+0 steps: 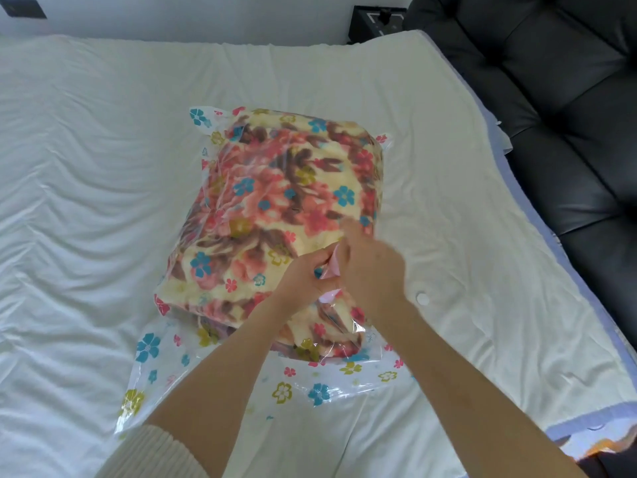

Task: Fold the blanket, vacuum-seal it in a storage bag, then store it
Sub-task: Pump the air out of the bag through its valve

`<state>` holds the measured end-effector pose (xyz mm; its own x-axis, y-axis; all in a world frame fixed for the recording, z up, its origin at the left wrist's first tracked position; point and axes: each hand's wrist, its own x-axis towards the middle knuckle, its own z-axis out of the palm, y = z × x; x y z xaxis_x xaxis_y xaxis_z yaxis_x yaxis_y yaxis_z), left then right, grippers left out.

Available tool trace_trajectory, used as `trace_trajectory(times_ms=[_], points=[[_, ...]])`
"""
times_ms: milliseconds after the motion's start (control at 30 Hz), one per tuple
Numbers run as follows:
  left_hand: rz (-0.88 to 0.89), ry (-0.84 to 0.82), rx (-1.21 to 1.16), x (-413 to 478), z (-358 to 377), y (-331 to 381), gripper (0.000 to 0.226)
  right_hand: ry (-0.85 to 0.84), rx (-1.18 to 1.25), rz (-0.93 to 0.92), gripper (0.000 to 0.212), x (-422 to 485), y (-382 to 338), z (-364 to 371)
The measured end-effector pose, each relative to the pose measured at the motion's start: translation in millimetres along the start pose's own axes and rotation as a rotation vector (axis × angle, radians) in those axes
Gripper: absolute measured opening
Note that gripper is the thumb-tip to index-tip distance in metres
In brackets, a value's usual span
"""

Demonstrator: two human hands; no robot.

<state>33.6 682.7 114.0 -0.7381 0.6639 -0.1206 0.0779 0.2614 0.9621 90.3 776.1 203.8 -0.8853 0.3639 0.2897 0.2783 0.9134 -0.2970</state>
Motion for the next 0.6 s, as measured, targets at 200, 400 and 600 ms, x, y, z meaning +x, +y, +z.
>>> trace_trajectory(times_ms=[200,400,600], points=[[0.041,0.011,0.028,-5,6,13,0.029,0.022,0.036,0.062,0.021,-9,18,21],[0.081,0.081,-0.058,-8,9,4,0.048,0.040,-0.034,-0.104,0.026,19,-11,-86],[0.045,0.077,-0.090,-5,10,-9,0.036,0.208,0.109,0.051,0.023,3,-12,-48]])
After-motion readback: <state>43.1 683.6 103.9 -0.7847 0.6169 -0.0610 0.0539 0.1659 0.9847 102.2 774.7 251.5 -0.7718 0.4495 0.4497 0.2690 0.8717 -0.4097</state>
